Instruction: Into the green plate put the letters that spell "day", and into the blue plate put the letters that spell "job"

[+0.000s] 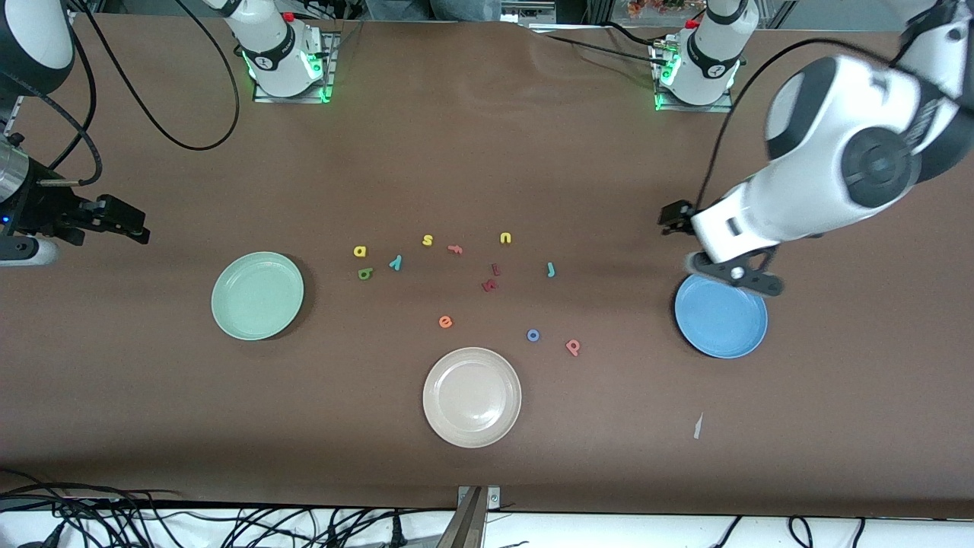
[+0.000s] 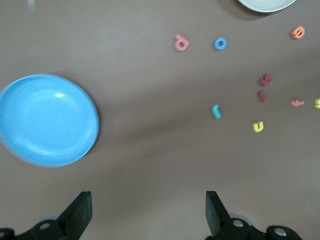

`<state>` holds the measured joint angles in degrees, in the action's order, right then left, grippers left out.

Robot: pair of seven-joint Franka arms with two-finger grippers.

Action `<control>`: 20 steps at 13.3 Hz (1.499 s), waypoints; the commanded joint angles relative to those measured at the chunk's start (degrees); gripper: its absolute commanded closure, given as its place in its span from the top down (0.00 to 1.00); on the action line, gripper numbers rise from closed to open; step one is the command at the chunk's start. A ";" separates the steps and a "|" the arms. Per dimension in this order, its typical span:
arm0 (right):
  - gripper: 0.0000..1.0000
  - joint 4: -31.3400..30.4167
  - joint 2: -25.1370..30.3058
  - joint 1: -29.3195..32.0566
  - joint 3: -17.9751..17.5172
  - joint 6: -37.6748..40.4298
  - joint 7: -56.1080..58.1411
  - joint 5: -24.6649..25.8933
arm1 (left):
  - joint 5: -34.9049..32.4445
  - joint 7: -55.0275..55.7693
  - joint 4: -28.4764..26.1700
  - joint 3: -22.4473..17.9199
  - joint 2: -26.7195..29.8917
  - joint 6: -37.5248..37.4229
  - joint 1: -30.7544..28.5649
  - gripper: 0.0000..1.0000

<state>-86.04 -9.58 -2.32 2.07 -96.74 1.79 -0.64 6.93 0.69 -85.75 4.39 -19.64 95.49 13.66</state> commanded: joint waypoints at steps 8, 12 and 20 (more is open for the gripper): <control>1.00 0.61 -1.76 0.56 0.05 -0.12 0.58 -0.86 | -0.43 24.42 -8.36 -0.26 -10.24 22.53 12.78 1.00; 1.00 0.26 -3.07 -2.60 -0.13 0.59 0.06 -1.12 | -0.43 25.75 -15.83 -0.26 -10.60 30.17 14.63 1.00; 1.00 1.04 -11.77 -12.09 -0.04 -5.03 -10.56 -1.03 | 0.18 34.28 -19.19 -0.26 -16.65 42.84 17.45 1.00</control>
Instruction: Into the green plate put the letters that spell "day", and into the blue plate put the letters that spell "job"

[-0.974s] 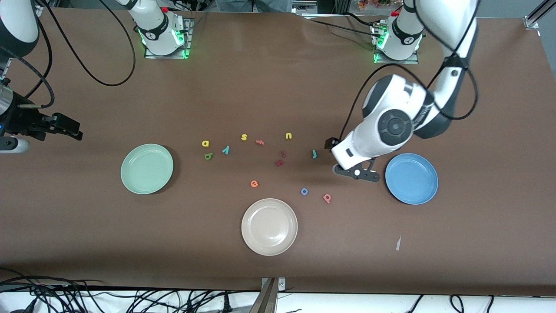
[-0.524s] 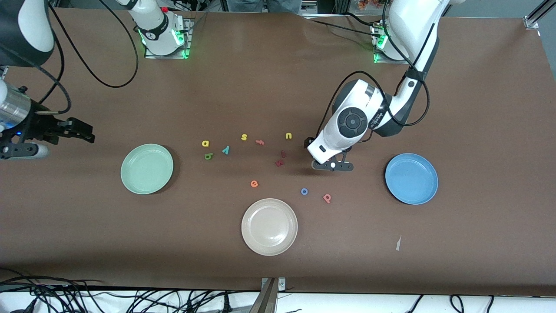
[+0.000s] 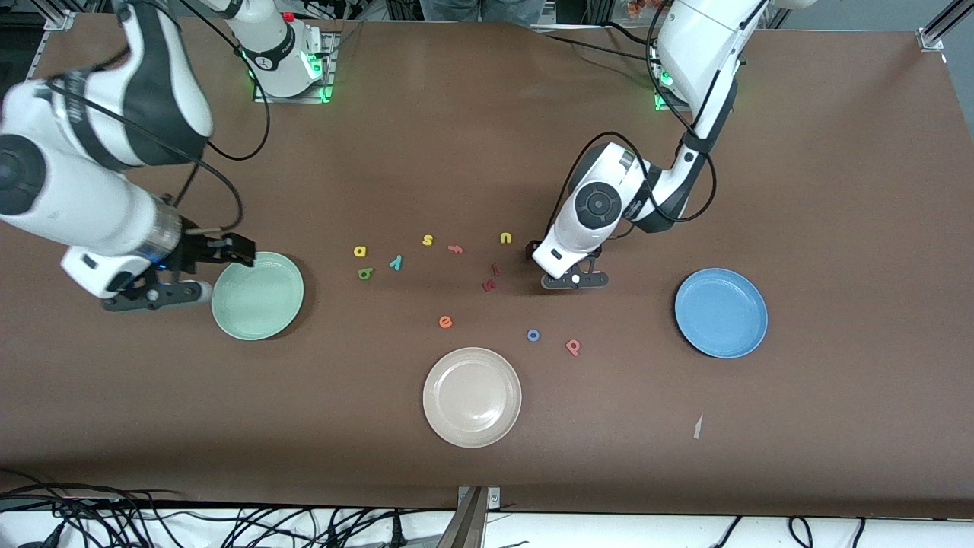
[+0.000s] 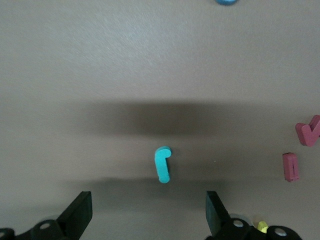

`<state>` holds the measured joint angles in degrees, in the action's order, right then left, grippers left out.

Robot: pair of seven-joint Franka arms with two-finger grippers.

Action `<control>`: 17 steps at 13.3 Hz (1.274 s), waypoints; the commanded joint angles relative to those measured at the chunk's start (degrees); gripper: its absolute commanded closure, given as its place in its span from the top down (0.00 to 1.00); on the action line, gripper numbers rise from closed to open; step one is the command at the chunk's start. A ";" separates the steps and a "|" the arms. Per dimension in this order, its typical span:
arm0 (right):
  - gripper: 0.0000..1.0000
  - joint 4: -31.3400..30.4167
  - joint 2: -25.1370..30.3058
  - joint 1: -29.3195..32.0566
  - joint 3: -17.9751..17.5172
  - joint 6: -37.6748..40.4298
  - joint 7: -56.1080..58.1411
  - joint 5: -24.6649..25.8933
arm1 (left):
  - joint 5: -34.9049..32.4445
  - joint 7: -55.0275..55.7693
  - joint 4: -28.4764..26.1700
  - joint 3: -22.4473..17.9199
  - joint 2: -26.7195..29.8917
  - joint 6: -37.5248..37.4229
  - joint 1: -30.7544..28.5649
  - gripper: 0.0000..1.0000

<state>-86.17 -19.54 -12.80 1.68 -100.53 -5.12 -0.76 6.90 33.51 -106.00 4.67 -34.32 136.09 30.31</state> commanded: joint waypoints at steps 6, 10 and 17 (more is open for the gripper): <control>1.00 -13.20 0.28 -4.25 -1.59 -18.00 -9.19 -2.49 | 0.04 3.41 5.19 -0.54 -5.41 2.34 0.54 0.84; 1.00 -28.15 3.37 -4.25 -5.10 -33.03 -13.95 -2.76 | -0.40 3.76 4.67 -0.63 -5.41 2.25 0.98 0.48; 0.99 -42.93 3.02 -4.25 -8.01 -50.28 -15.44 -2.67 | -0.57 2.80 5.36 -0.89 -5.15 0.85 1.25 0.00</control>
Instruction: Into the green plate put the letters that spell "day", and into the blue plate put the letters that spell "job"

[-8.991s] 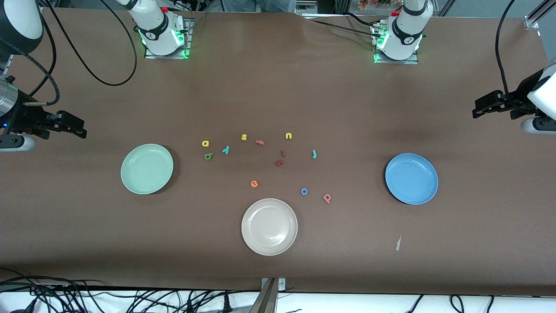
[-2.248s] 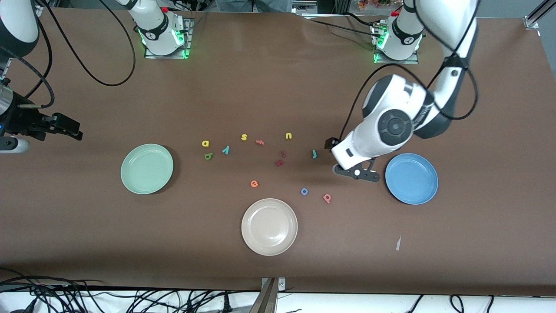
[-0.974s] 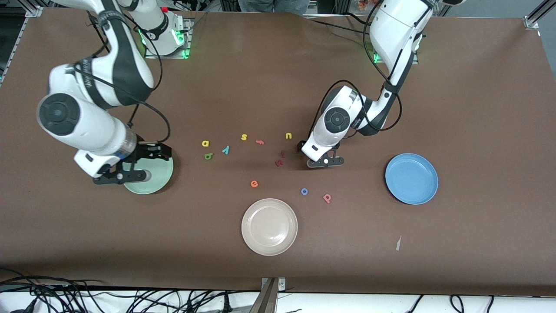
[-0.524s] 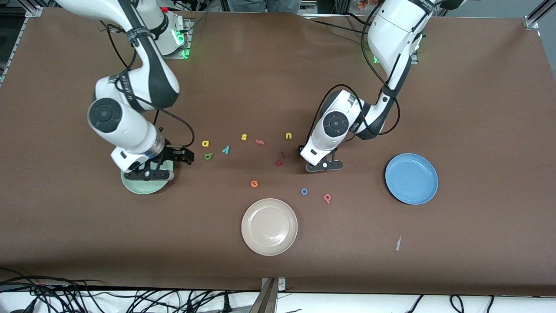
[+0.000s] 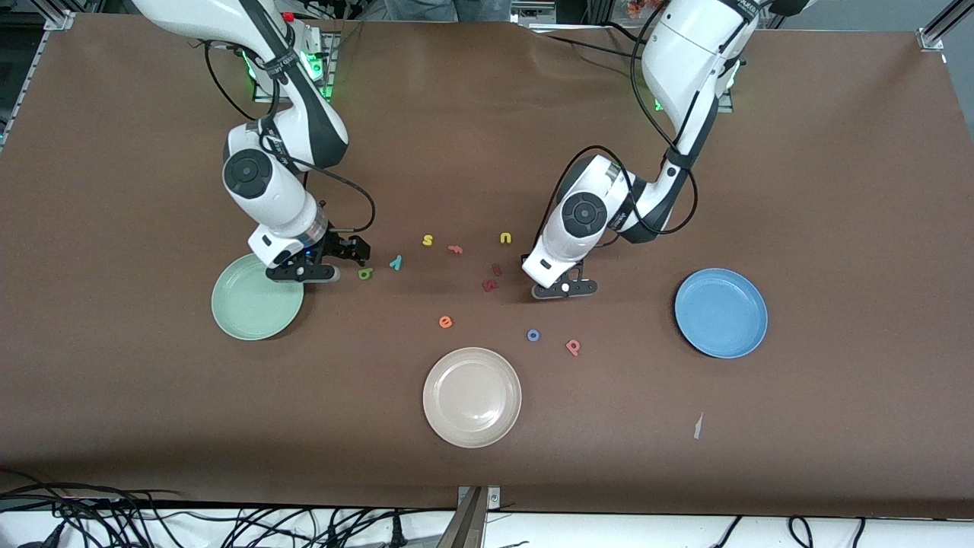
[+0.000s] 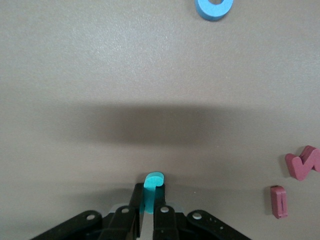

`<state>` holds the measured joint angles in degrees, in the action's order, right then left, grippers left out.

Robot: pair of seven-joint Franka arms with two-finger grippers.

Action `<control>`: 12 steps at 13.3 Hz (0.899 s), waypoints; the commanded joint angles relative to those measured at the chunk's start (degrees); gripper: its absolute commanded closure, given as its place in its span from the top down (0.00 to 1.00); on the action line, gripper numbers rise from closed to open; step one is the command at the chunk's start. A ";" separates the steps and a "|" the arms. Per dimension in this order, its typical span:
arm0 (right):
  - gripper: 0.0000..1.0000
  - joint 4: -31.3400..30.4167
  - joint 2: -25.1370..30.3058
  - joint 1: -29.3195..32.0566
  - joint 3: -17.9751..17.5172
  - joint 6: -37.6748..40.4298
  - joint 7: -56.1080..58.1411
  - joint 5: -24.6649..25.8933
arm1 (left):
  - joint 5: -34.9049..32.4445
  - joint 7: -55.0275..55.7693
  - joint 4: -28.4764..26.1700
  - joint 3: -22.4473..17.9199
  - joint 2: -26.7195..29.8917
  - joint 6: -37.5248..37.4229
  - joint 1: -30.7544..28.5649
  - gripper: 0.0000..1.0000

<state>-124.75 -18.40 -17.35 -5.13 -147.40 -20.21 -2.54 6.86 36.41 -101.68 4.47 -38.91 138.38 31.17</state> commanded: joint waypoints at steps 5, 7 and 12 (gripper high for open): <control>0.88 -5.68 -0.50 -0.05 -1.64 -5.61 -0.44 -0.62 | -0.54 -13.00 13.08 -2.28 -0.03 -19.45 -4.96 0.00; 0.88 -5.77 -2.69 -0.49 -1.64 -7.89 -0.79 -0.71 | -0.54 -20.02 12.82 -2.36 0.32 -19.46 -8.30 0.00; 0.88 -6.56 -5.60 -0.75 -1.64 -11.86 -0.79 -0.62 | -10.11 -35.59 12.38 -2.19 2.96 -21.56 -17.87 0.00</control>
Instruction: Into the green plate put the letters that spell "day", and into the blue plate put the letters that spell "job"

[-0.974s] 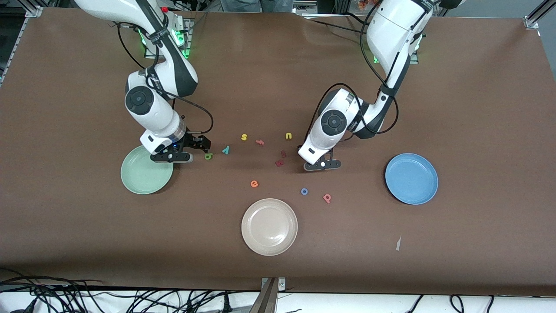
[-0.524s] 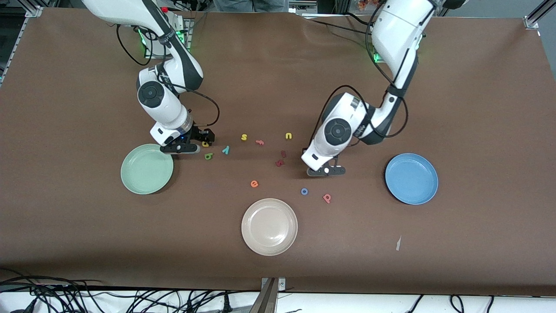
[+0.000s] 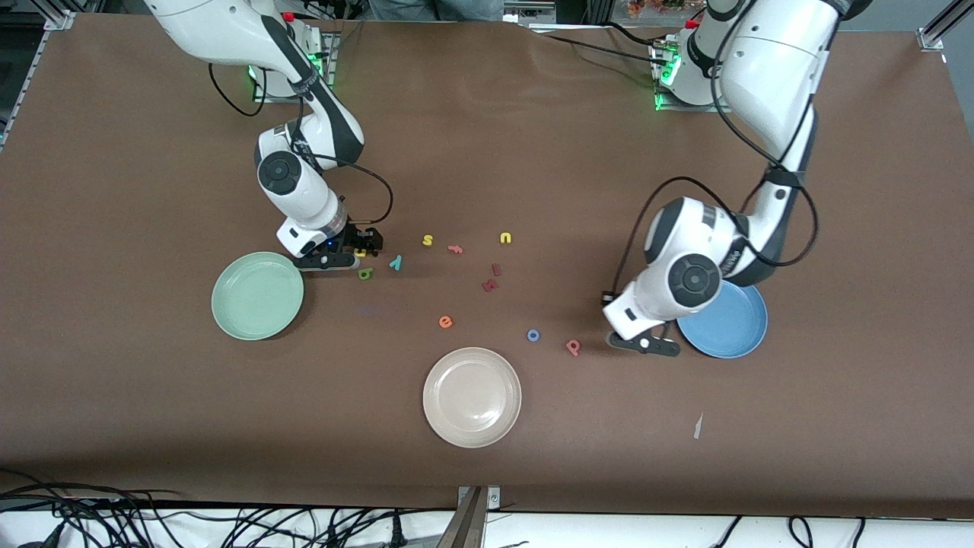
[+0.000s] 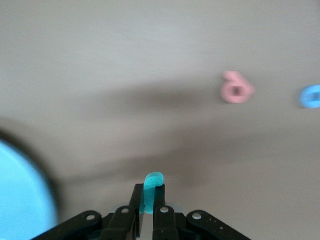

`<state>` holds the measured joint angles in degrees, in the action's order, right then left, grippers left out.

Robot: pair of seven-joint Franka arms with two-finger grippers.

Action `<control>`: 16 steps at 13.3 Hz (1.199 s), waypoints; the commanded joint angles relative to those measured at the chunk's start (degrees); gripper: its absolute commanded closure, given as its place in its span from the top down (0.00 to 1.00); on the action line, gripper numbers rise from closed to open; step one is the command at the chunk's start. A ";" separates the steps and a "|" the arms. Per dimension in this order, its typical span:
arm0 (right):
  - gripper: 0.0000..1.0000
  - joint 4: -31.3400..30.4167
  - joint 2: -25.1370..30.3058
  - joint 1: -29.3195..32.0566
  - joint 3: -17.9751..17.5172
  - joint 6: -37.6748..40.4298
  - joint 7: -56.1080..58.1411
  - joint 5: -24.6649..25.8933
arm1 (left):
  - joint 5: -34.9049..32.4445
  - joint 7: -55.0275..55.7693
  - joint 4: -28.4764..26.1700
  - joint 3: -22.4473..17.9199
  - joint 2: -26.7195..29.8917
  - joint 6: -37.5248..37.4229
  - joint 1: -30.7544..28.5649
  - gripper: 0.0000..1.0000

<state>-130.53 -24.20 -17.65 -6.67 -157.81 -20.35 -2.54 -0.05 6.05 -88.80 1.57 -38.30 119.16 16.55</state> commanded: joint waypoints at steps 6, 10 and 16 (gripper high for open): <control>0.52 -1.48 0.03 -0.81 -0.10 -1.36 -0.56 -0.62 | -3.55 -28.02 -0.49 0.71 1.65 -2.97 -15.93 0.19; 0.32 -2.09 0.12 -0.81 -0.01 -1.36 -0.56 -0.62 | 1.01 -17.06 -0.76 0.97 1.47 -4.02 -15.23 1.00; 0.22 0.18 5.99 0.77 0.43 7.46 3.45 1.04 | 6.91 19.04 2.57 2.73 0.60 -4.72 -5.40 1.00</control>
<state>-130.69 -22.99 -18.01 -6.63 -156.61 -19.67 -2.30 5.66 14.73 -88.85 4.99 -37.28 115.72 7.48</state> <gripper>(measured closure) 0.705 0.000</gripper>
